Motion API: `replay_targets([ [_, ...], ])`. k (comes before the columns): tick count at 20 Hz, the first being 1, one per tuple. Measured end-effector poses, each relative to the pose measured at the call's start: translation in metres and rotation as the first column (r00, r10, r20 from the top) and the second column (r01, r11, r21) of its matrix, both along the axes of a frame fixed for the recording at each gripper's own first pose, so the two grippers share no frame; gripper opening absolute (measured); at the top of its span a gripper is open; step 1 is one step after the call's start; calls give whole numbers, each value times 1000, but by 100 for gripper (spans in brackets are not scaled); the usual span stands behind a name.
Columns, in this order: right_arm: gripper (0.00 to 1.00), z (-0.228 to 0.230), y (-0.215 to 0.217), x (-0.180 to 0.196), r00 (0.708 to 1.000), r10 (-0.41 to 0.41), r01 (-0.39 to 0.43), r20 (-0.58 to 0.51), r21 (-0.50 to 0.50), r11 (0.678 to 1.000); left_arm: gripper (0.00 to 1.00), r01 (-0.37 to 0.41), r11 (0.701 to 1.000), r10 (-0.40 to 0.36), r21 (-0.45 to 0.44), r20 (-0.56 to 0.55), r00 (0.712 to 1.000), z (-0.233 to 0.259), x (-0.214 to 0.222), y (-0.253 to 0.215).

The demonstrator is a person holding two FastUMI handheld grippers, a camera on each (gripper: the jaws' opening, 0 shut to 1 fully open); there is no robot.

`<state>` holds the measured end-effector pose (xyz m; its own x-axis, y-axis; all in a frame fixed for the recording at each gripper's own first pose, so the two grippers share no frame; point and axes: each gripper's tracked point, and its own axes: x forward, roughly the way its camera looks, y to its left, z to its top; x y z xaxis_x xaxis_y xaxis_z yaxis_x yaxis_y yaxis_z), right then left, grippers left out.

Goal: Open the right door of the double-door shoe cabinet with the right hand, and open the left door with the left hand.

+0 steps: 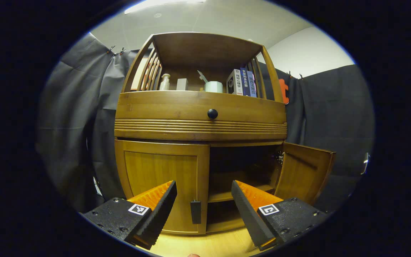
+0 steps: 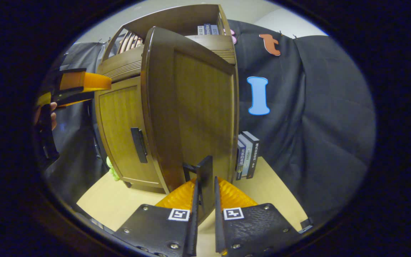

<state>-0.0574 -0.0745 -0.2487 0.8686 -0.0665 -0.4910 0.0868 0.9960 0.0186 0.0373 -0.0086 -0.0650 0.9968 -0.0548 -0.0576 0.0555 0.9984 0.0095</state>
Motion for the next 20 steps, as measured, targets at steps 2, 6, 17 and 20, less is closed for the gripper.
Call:
replay_targets([
  [2, 20, 1, -14, -4, 1000, -10, 10, 3, -3, 1000, 95, -7, 1000, 7, 7, -3, 1000, -6, 7, -4],
  [6, 15, -7, -62, -20, 995, -100, 100, -14, -40, 994, 96, -31, 999, 31, 17, 12, 999, -26, 24, -3],
  [17, 12, 9, -151, -55, 968, -249, 251, 28, -130, 959, 96, -83, 996, 86, 25, -153, 984, -133, 94, 19],
  [20, 17, 19, -156, -60, 963, -264, 269, 53, -167, 948, 96, -85, 995, 92, 43, -203, 975, -156, 103, 22],
])
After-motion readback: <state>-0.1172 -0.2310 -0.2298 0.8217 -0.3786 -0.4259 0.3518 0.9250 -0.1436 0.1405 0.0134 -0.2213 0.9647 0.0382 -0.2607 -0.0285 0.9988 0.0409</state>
